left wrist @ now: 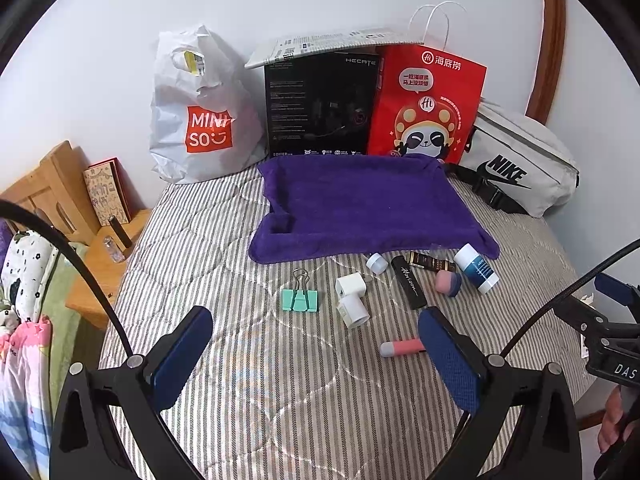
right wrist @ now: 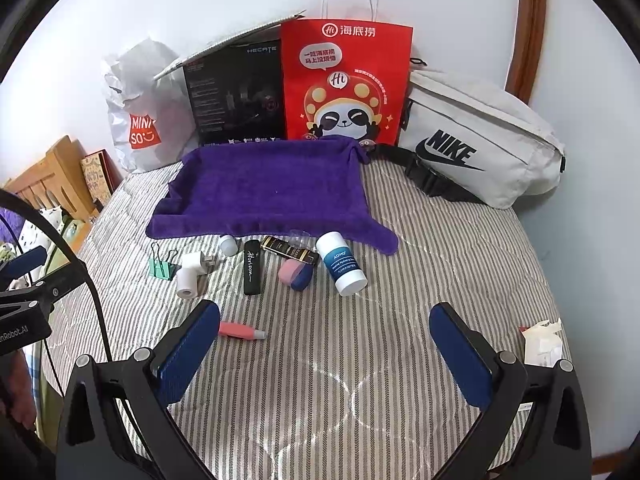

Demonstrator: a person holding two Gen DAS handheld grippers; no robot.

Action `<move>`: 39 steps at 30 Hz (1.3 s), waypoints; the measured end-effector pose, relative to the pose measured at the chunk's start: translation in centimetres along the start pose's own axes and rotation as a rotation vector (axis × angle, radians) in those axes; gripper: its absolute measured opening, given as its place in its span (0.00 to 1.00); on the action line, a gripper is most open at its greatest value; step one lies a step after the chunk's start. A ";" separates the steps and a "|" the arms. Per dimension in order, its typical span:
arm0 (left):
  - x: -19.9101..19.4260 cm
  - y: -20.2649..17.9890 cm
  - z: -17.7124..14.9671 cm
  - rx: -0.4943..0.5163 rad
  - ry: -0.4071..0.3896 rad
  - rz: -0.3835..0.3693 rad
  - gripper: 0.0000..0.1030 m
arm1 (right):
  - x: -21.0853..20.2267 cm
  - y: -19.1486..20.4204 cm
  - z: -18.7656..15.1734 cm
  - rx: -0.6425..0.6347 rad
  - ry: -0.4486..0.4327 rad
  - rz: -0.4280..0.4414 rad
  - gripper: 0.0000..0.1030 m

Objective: Organize rigid objects

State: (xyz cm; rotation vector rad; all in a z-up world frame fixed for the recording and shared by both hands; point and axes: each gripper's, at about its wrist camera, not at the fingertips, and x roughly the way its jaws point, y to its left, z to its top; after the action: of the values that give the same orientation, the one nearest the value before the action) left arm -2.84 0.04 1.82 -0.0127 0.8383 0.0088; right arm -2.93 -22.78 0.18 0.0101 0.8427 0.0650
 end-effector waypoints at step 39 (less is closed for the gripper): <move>0.1 0.2 0.3 0.010 0.014 0.005 1.00 | -1.1 1.2 0.3 -0.020 -0.020 0.057 1.00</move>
State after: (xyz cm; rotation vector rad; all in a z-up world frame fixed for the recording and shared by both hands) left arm -2.55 0.27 1.98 -0.0013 0.8528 0.0089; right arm -3.44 -21.68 1.23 0.0156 0.8217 0.1272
